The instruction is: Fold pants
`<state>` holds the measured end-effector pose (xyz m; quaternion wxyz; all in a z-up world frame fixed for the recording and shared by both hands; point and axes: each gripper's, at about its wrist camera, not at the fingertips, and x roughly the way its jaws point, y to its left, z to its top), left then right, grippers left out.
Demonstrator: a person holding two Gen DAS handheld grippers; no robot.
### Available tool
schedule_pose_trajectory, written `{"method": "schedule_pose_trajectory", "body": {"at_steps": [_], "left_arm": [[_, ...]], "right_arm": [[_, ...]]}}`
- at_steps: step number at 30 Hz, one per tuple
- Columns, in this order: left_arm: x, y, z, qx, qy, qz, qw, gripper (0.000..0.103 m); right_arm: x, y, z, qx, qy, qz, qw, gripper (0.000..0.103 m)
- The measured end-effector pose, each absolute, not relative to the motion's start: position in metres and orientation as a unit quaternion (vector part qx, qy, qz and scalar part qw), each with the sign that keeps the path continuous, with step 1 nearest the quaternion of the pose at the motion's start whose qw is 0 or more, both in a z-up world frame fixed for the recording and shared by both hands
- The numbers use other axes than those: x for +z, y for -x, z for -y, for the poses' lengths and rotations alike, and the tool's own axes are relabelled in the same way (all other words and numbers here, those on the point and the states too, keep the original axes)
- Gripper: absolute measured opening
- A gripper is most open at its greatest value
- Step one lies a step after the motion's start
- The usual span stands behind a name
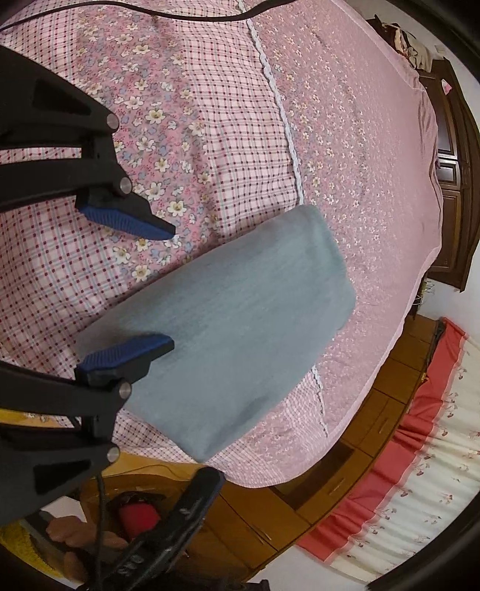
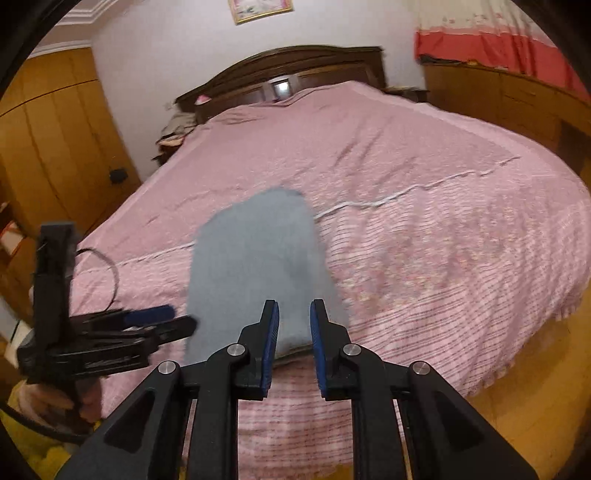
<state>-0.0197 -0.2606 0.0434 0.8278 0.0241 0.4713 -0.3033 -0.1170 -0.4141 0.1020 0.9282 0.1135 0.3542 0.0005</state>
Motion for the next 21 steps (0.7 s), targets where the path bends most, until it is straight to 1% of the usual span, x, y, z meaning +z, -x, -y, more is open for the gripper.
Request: {"method": "schedule_pose_trajectory", "body": {"at_steps": [3,5,7,10,13,15,16,17,19,21], "left_arm": [[0.038,0.024,0.265,-0.301,-0.028,-0.474,0.827,0.057],[0.033,0.025,0.266,-0.294,-0.038,-0.481,0.825,0.064],[0.025,0.029,0.267,-0.289,-0.041,-0.489,0.822,0.068],[0.022,0.033,0.267,-0.295,-0.034,-0.491,0.819,0.068],[0.027,0.036,0.264,-0.293,-0.035,-0.485,0.824,0.068],[0.032,0.036,0.263,-0.287,-0.032,-0.480,0.829,0.067],[0.035,0.035,0.262,-0.286,-0.028,-0.478,0.830,0.067],[0.035,0.030,0.260,-0.286,-0.023,-0.477,0.831,0.067],[0.039,0.026,0.259,-0.289,-0.008,-0.472,0.833,0.067],[0.041,0.021,0.261,-0.289,-0.003,-0.470,0.834,0.067]], "right_arm": [[0.091,0.109,0.408,-0.002,-0.093,-0.370,0.924,0.019],[0.079,0.102,0.411,-0.022,-0.085,-0.389,0.917,0.018],[0.062,0.093,0.421,-0.030,-0.099,-0.414,0.905,0.018],[0.050,0.089,0.431,-0.030,-0.113,-0.430,0.895,0.018],[0.062,0.093,0.432,-0.021,-0.113,-0.419,0.901,0.019],[0.077,0.097,0.433,-0.014,-0.114,-0.404,0.908,0.025],[0.084,0.098,0.433,-0.014,-0.113,-0.395,0.912,0.037],[0.089,0.098,0.434,-0.014,-0.113,-0.388,0.915,0.052],[0.101,0.093,0.436,-0.004,-0.114,-0.373,0.921,0.066],[0.105,0.082,0.435,-0.001,-0.110,-0.372,0.922,0.067]]}}
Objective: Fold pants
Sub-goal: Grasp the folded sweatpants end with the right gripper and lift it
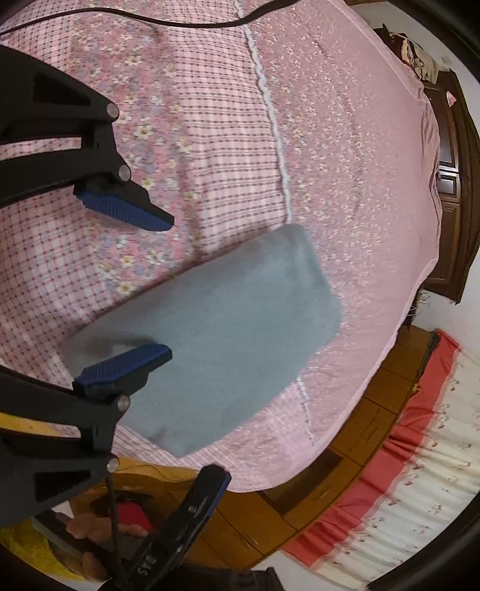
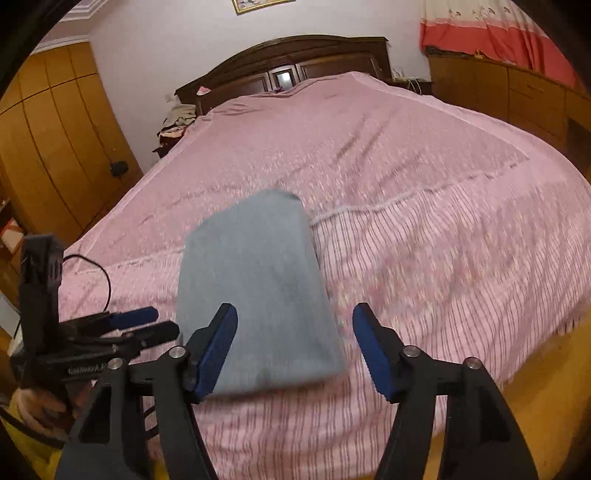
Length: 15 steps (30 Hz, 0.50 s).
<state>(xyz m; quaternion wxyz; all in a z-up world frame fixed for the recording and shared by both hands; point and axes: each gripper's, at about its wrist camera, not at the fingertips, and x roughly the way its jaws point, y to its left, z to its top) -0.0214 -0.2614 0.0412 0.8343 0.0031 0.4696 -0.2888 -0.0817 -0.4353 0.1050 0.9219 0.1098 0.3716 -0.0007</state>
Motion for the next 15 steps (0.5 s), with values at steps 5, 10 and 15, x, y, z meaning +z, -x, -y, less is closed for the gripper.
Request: {"method": "schedule_pose_trajectory", "body": {"at_steps": [5,10,15], "left_arm": [[0.036,0.003,0.275,-0.291,-0.001,-0.482,0.826,0.068],[0.025,-0.008,0.280,-0.295,0.015,-0.486,0.822,0.074],[0.011,-0.018,0.278,-0.295,0.032,-0.497,0.815,0.079]], "right_arm": [[0.090,0.040,0.427,0.013,-0.091,-0.404,0.910,0.067],[0.064,0.021,0.428,0.044,-0.098,-0.438,0.892,0.067],[0.039,0.018,0.440,0.068,-0.150,-0.449,0.878,0.067]]}}
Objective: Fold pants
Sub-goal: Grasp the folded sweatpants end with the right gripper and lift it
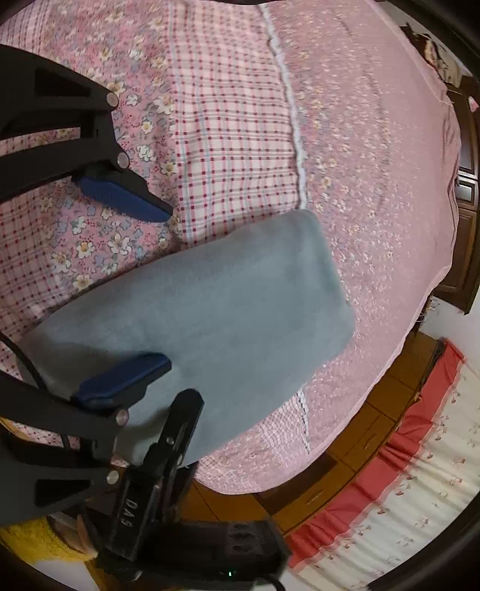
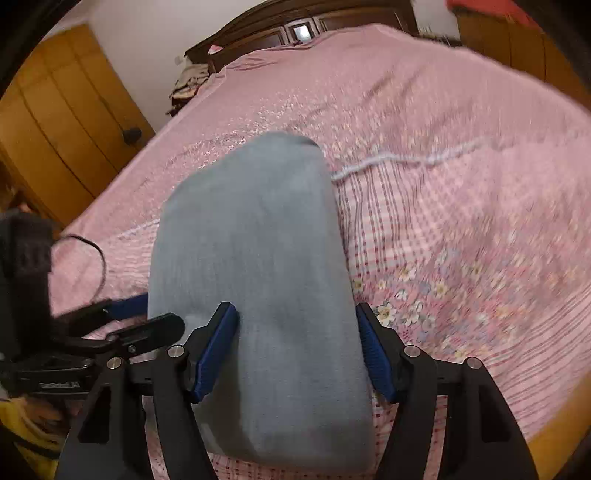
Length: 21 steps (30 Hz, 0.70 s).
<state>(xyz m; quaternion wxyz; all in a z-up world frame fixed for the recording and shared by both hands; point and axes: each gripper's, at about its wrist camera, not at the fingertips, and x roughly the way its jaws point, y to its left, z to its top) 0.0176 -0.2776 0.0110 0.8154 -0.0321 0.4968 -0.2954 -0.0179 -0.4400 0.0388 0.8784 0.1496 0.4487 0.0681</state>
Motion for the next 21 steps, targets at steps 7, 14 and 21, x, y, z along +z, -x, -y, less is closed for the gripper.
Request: {"method": "schedule_pose_trajectory", "body": {"at_steps": [7,14,21], "left_arm": [[0.009,-0.014,0.269,-0.310,0.054,-0.492,0.812,0.080],[0.006,-0.003,0.268,-0.325,0.067,-0.495,0.803,0.079],[0.008,-0.006,0.277,-0.337,0.073,-0.501,0.794,0.073]], "right_arm": [[0.027,0.020,0.456,0.110,-0.225,-0.451,0.857,0.058],[0.035,0.025,0.444,0.111,-0.175,-0.442,0.873,0.055],[0.022,0.016,0.442,0.119,-0.208,-0.450,0.860,0.056]]}}
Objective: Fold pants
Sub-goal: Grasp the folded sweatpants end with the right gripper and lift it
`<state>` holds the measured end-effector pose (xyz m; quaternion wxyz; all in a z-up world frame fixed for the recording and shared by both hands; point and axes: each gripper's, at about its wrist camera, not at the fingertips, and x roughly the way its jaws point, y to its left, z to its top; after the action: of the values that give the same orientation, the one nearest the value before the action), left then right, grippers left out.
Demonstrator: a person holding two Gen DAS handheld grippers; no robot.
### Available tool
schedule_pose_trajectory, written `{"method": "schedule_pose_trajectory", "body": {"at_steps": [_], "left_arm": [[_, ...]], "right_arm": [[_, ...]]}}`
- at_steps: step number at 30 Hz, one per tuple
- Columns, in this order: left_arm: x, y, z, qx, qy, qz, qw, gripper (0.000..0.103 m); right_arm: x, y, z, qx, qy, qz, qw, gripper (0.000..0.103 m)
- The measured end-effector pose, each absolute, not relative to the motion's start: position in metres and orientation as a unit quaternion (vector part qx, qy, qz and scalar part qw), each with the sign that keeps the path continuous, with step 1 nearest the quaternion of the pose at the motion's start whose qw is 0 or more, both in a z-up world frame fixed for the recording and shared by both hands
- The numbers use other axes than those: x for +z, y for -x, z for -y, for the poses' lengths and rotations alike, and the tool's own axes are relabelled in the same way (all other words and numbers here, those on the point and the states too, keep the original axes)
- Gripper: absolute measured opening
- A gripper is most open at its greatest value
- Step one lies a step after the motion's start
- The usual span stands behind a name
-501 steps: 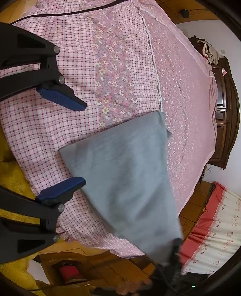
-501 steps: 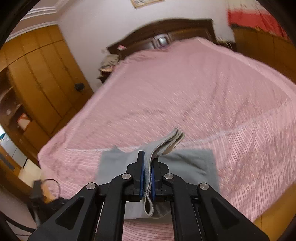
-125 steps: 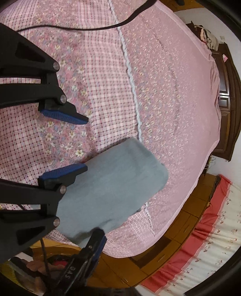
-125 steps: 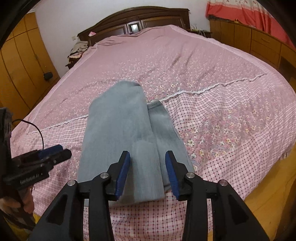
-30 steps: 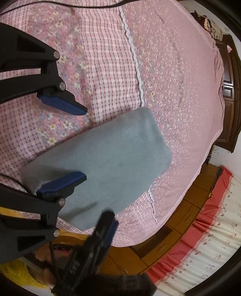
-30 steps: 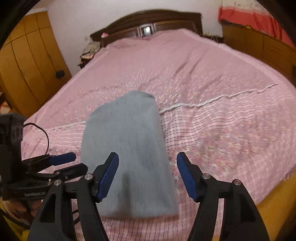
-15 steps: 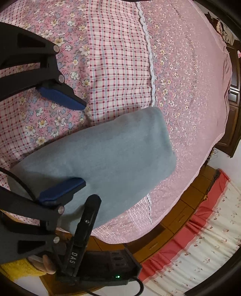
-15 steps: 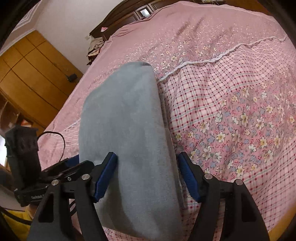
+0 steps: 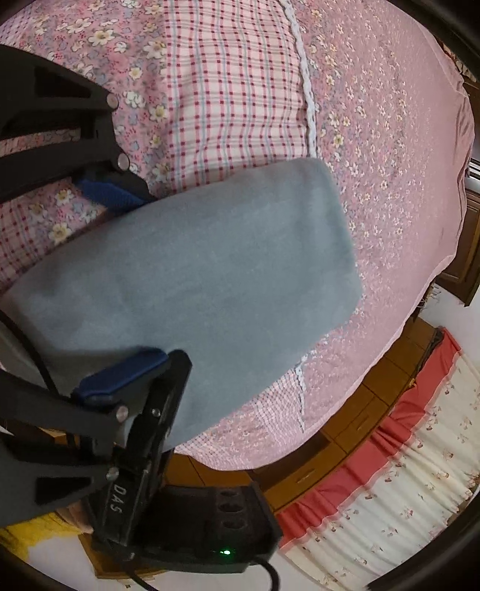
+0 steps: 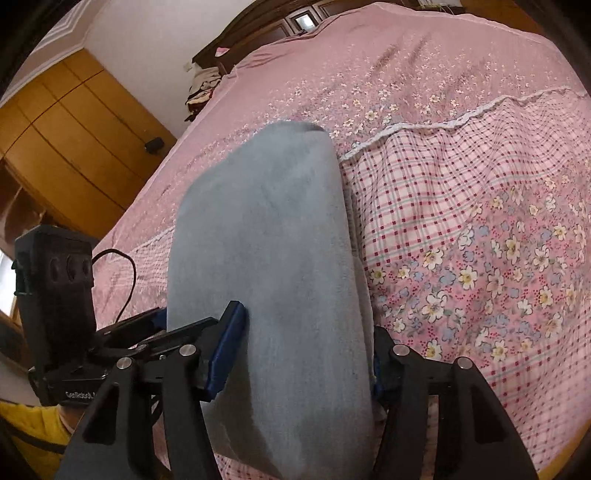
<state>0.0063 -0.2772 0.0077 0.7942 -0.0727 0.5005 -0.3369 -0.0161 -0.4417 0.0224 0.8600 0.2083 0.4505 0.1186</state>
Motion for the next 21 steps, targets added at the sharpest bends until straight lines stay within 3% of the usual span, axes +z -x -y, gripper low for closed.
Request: {"method": "schedule_pose_trajectory", "body": {"at_steps": [7,11,21], "left_arm": [[0.023,-0.005,0.265,-0.345,0.071,-0.482,0.802,0.062],[0.034,-0.002,0.252,-0.350,0.078,-0.475,0.804,0.057],[0.070,-0.004,0.202,-0.323,0.089,-0.435,0.836,0.057]], "right_arm": [[0.036,0.035,0.453,0.117,-0.233,-0.410,0.874,0.040],[0.045,0.041,0.451,0.115,-0.243,-0.398,0.877,0.039],[0.074,0.025,0.401,0.132,-0.218,-0.372,0.893,0.038]]}}
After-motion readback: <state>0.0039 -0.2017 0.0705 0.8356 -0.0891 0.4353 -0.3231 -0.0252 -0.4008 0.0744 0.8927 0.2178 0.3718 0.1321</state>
